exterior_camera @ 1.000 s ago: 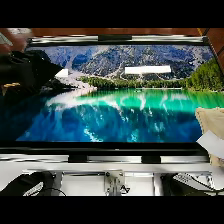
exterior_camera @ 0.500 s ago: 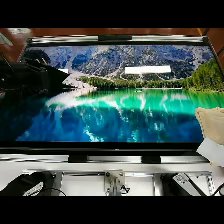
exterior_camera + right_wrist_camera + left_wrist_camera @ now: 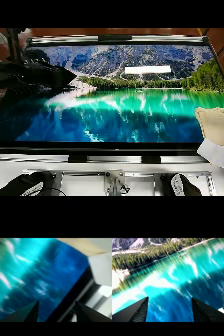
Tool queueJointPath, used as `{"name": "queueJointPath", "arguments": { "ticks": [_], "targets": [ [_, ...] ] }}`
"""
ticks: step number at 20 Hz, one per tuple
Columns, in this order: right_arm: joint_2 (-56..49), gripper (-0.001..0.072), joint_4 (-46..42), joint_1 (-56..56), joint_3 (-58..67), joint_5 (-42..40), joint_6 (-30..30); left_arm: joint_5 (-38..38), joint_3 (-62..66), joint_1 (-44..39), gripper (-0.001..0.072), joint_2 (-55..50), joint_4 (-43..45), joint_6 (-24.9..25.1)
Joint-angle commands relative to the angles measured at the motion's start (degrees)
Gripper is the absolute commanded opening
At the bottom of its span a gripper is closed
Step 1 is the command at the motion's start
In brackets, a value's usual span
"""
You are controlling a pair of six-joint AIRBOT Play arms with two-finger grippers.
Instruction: Fold the shirts.
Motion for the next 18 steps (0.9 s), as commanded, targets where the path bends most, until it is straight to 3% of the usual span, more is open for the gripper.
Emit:
{"name": "queueJointPath", "arguments": {
  "ticks": [1, 2, 3, 5, 6, 7, 8, 10, 12, 18],
  "targets": [
    [1.9, 0.0558, 17.46, 16.94, -14.73, -27.23, 10.84, -0.52, -0.76, -0.02, 0.0609, -3.17, 0.04, 0.04],
    [-0.48, 0.0517, 20.55, 23.06, -15.61, -37.07, 10.71, -1.86, -1.22, -0.02, 0.0609, -4.55, 0.04, 0.02],
    [-3.85, 0.0416, 22.16, 28.59, -15.12, -43.45, 9.57, -4.07, -1.79, 0.0, 0.0609, -6.25, 0.04, -0.04],
    [-12.35, 0.0405, 24.09, 37.92, -11.61, -48.22, 1.79, -8.22, -2.4, 0.0, 0.0603, -9.75, 1.51, -2.69],
    [-16.98, 0.0411, 23.28, 41.57, -8.31, -46.23, -3.76, -10.1, -2.4, -0.02, 0.0601, -11.39, 4.33, -6.36],
    [-21.2, 0.0538, 20.79, 44.26, -4.31, -41.97, -8.13, -11.76, -2.38, -0.02, 0.0596, -12.61, 8.7, -9.64],
    [-24.44, 0.0573, 15.76, 46.21, -0.31, -36.79, -10.19, -13.11, -2.38, -0.09, 0.0538, -13.4, 13.27, -12.28],
    [-28.65, 0.0573, -0.28, 49.03, 6.54, -26.32, -6.95, -14.14, -2.38, -0.44, 0.0537, -14.84, 19.8, -17.03],
    [-29.66, 0.0572, -10.14, 49.75, 8.24, -21.94, -5.11, -14.4, -2.32, -0.44, 0.0547, -16.46, 19.87, -17.22],
    [-29.64, 0.0571, -11.23, 49.7, 8.26, -19.67, -5.14, -15.87, -2.34, -0.37, 0.0545, -17.97, 19.96, -15.43]
  ]
}}
